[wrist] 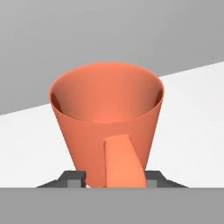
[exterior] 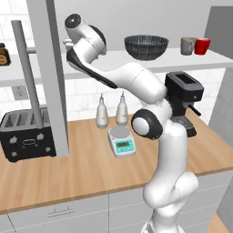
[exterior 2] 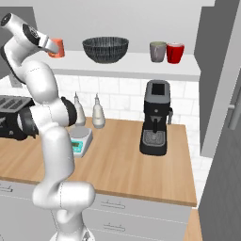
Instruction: Gather all objects into one cabinet and sort the glasses and bowls to opposite sides.
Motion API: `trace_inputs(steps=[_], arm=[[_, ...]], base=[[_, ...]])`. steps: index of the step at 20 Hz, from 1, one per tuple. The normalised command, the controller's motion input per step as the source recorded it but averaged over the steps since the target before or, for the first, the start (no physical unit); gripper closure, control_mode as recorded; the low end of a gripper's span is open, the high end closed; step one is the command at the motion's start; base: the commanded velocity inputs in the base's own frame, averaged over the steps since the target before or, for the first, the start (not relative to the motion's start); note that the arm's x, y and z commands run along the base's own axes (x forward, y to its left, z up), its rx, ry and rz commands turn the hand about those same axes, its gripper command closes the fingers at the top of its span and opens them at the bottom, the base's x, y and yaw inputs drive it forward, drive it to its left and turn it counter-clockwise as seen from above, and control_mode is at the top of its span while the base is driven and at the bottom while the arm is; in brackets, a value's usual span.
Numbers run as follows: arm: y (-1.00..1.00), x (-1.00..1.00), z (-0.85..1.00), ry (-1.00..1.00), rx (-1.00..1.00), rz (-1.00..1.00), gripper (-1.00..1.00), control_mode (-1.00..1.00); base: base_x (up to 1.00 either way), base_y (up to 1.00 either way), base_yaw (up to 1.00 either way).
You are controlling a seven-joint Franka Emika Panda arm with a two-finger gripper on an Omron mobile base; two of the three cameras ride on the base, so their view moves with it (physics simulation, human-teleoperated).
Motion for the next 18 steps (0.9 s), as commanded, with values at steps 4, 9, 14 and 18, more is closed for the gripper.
trace_inputs(steps=[4,9,14,18], arm=[[-0.01,0.00,0.00,0.00,0.00,-0.05,1.00,-1.00],[-0.16,-0.09,0.00,0.00,0.00,0.00,1.00,-1.00],[-0.35,-0.29,-0.07,-0.03,0.00,0.00,1.00,-1.00],[-0.33,-0.57,-0.05,-0.12,0.00,0.00,1.00,-1.00]], base=[[0.00,0.00,0.00],[0.00,0.00,0.00],[0.00,0.00,0.00],[0.00,0.00,0.00]])
